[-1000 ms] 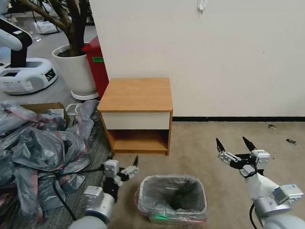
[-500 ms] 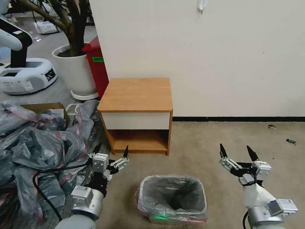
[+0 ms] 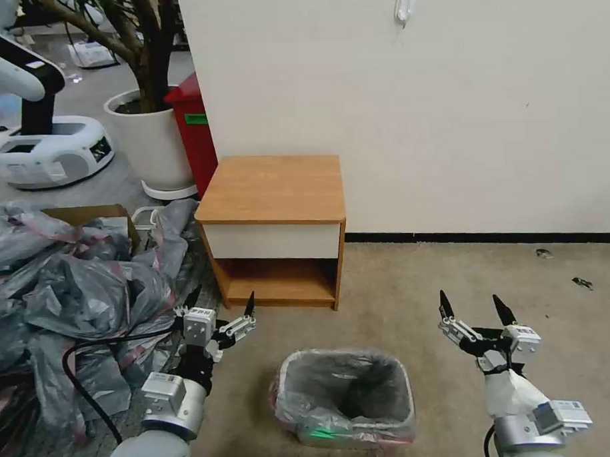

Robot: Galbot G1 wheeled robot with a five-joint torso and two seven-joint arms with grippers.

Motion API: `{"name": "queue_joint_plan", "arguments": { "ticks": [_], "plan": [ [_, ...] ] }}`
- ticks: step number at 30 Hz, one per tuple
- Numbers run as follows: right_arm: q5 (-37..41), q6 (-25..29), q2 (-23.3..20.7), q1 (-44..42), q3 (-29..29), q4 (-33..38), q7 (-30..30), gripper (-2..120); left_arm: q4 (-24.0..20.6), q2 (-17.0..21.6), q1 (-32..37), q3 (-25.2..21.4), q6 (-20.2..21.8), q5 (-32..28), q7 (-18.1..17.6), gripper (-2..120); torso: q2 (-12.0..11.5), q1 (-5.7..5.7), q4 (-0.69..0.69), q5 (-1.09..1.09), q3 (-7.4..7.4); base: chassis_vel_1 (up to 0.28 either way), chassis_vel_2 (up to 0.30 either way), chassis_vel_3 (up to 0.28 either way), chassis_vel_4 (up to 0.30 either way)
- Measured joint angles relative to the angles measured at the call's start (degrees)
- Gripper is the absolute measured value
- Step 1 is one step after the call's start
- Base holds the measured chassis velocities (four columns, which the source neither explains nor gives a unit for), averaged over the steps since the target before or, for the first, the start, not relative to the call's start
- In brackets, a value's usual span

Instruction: Pick up the garbage bag from the table and place it over the trash can.

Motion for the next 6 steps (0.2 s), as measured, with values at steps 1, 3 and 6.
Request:
{"name": "queue_joint_plan", "arguments": {
  "ticks": [1, 3, 6],
  "plan": [
    [0.0, 0.0, 0.0, 0.0, 0.0, 0.0, 0.0, 100, 0.0, 0.0, 0.0, 0.0, 0.0, 0.0, 0.0, 100, 0.0, 0.00, 0.00, 0.00, 0.00, 0.000, 0.000, 0.000, 0.000],
    [0.0, 0.0, 0.0, 0.0, 0.0, 0.0, 0.0, 100, 0.0, 0.0, 0.0, 0.0, 0.0, 0.0, 0.0, 100, 0.0, 0.00, 0.00, 0.00, 0.00, 0.000, 0.000, 0.000, 0.000],
    [0.0, -0.1, 0.0, 0.0, 0.0, 0.0, 0.0, 100, 0.0, 0.0, 0.0, 0.0, 0.0, 0.0, 0.0, 100, 0.0, 0.00, 0.00, 0.00, 0.00, 0.000, 0.000, 0.000, 0.000]
  ]
}}
